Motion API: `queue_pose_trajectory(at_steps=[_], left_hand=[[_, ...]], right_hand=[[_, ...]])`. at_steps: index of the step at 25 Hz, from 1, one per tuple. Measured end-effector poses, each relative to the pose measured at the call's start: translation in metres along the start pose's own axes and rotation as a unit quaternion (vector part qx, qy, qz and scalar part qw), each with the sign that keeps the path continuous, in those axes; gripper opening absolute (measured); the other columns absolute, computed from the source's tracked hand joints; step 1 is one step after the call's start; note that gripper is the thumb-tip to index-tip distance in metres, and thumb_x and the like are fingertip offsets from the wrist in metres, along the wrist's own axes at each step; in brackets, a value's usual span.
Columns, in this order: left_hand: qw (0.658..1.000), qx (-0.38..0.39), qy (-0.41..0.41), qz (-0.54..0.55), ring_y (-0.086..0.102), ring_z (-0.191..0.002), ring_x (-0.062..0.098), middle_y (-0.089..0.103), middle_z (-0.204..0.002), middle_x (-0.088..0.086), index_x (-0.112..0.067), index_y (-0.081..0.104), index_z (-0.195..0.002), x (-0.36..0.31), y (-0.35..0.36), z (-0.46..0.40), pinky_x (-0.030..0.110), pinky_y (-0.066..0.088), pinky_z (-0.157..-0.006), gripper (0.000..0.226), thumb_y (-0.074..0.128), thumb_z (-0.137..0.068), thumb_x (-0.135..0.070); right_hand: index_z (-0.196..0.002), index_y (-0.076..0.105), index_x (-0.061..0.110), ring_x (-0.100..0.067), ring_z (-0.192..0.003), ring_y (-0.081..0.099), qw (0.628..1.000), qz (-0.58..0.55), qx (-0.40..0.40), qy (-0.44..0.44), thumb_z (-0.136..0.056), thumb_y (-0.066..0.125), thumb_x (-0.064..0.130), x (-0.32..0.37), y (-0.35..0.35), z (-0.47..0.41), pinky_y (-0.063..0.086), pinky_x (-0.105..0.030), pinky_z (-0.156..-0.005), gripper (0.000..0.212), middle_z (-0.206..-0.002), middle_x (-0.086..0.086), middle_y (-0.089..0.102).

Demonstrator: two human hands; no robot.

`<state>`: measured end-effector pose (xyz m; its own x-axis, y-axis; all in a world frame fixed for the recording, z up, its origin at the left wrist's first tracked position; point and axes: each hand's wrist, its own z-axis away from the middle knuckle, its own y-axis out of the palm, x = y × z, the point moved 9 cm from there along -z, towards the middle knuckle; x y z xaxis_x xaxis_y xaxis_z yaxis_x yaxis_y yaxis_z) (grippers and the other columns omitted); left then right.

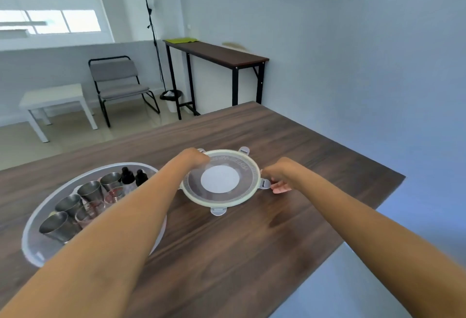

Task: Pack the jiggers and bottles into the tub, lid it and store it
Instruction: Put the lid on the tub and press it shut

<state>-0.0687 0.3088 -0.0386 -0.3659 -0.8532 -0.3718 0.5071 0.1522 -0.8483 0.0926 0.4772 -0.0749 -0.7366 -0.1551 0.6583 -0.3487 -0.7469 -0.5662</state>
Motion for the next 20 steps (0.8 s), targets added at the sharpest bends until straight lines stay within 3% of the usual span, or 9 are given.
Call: queue_pose_trajectory(at_steps=[2, 5, 7, 9, 11, 17, 18, 20], left_hand=[[0.998, 0.046, -0.024, 0.040, 0.048, -0.082, 0.023, 0.051, -0.096, 0.008, -0.013, 0.045, -0.101, 0.005, 0.010, 0.000, 0.018, 0.042, -0.060, 0.009, 0.039, -0.095, -0.014], [0.994, 0.030, -0.040, 0.101, 0.047, -0.089, 0.027, 0.047, -0.098, 0.008, -0.011, 0.050, -0.089, 0.018, 0.012, -0.012, 0.024, 0.040, -0.067, 0.010, 0.042, -0.092, -0.015], [0.983, -0.015, -0.064, 0.174, 0.049, -0.073, 0.026, 0.049, -0.080, 0.009, -0.008, 0.052, -0.077, 0.027, 0.008, -0.016, 0.028, 0.040, -0.062, 0.010, 0.047, -0.084, -0.013], [0.976, -0.035, -0.069, 0.202, 0.036, -0.051, 0.020, 0.039, -0.058, 0.006, -0.010, 0.045, -0.062, 0.029, 0.006, -0.016, 0.025, 0.031, -0.047, 0.015, 0.048, -0.077, -0.009], [0.969, -0.058, -0.066, 0.229, 0.029, -0.044, 0.019, 0.034, -0.048, 0.004, -0.010, 0.040, -0.055, 0.030, 0.003, -0.017, 0.024, 0.025, -0.042, 0.019, 0.048, -0.071, -0.005], [0.946, -0.183, -0.014, 0.269, 0.026, -0.047, 0.016, 0.029, -0.046, -0.002, -0.017, 0.028, -0.045, 0.016, -0.035, -0.015, 0.025, 0.022, -0.046, 0.034, 0.050, -0.067, -0.002], [0.941, -0.200, 0.000, 0.273, 0.030, -0.048, 0.016, 0.033, -0.047, -0.003, -0.017, 0.031, -0.044, 0.010, -0.041, -0.014, 0.025, 0.026, -0.047, 0.034, 0.051, -0.068, -0.003], [0.917, -0.224, 0.023, 0.328, 0.044, -0.054, 0.016, 0.050, -0.055, -0.004, -0.017, 0.054, -0.050, 0.002, -0.052, -0.012, 0.024, 0.041, -0.056, 0.024, 0.056, -0.071, -0.005]], right_hand=[[-0.091, 0.053, 0.005, -0.018, -0.073, 0.058, 0.997, -0.076, -0.007, 0.010, -0.081, 0.064, 0.012, -0.008, 0.002, -0.006, 0.054, -0.030, -0.068, 0.016, -0.081, -0.009, 0.057], [-0.076, 0.054, 0.005, -0.015, -0.060, 0.049, 0.989, -0.149, -0.020, 0.016, -0.081, 0.064, 0.004, -0.014, 0.002, -0.013, 0.046, -0.025, -0.055, 0.011, -0.071, -0.008, 0.053], [-0.063, 0.053, 0.006, -0.011, -0.051, 0.040, 0.983, -0.180, -0.017, 0.023, -0.082, 0.060, 0.000, -0.016, 0.001, -0.015, 0.038, -0.021, -0.049, 0.021, -0.061, -0.005, 0.048], [-0.060, 0.051, 0.008, -0.009, -0.051, 0.035, 0.983, -0.180, -0.009, 0.036, -0.085, 0.056, 0.001, -0.017, 0.002, -0.015, 0.033, -0.019, -0.048, 0.027, -0.059, -0.002, 0.044], [-0.059, 0.050, 0.010, -0.009, -0.051, 0.034, 0.983, -0.181, -0.006, 0.045, -0.086, 0.055, 0.001, -0.020, 0.000, -0.015, 0.031, -0.019, -0.046, 0.029, -0.058, -0.001, 0.042], [-0.073, 0.056, 0.002, -0.012, -0.049, 0.052, 0.964, -0.263, -0.048, 0.001, -0.086, 0.054, -0.003, 0.000, -0.037, -0.011, 0.046, -0.021, -0.036, 0.014, -0.061, -0.009, 0.056], [-0.071, 0.056, 0.002, -0.013, -0.047, 0.054, 0.959, -0.271, -0.077, -0.018, -0.084, 0.054, -0.005, 0.007, -0.049, -0.009, 0.047, -0.020, -0.036, 0.015, -0.060, -0.011, 0.057], [-0.069, 0.055, 0.006, -0.016, -0.048, 0.055, 0.942, -0.304, -0.127, -0.062, -0.080, 0.056, -0.010, 0.018, -0.072, -0.002, 0.050, -0.025, -0.043, 0.018, -0.061, -0.013, 0.059]])
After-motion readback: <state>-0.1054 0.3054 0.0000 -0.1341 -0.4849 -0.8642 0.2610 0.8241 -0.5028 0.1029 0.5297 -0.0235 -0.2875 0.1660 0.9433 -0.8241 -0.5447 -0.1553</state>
